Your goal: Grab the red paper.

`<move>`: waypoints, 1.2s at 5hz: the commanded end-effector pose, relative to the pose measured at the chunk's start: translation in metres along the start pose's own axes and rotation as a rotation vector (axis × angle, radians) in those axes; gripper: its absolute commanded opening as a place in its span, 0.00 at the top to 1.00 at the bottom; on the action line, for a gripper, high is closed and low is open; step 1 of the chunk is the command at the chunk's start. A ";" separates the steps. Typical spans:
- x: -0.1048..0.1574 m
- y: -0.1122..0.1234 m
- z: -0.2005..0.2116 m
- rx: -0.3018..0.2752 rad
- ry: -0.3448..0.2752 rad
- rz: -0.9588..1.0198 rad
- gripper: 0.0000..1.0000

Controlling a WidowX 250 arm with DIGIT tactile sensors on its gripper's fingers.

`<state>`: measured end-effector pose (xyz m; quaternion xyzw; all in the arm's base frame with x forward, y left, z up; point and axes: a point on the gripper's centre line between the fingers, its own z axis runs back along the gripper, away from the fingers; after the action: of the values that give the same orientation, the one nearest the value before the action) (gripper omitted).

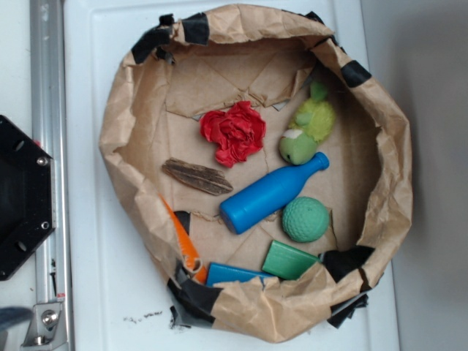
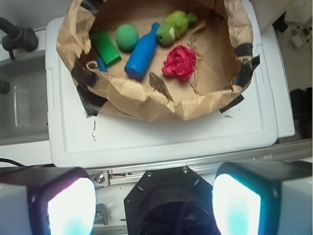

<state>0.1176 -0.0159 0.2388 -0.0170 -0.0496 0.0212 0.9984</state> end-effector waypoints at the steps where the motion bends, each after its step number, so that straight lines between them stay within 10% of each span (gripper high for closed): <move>1: 0.099 0.020 -0.043 0.056 -0.108 -0.181 0.00; 2: 0.147 0.020 -0.088 0.075 -0.216 -0.275 0.00; 4: 0.147 0.037 -0.180 0.059 -0.100 -0.333 0.00; 6: 0.137 0.071 -0.168 0.041 -0.014 -0.322 0.00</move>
<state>0.2599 0.0500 0.0622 -0.0009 -0.0281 -0.1445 0.9891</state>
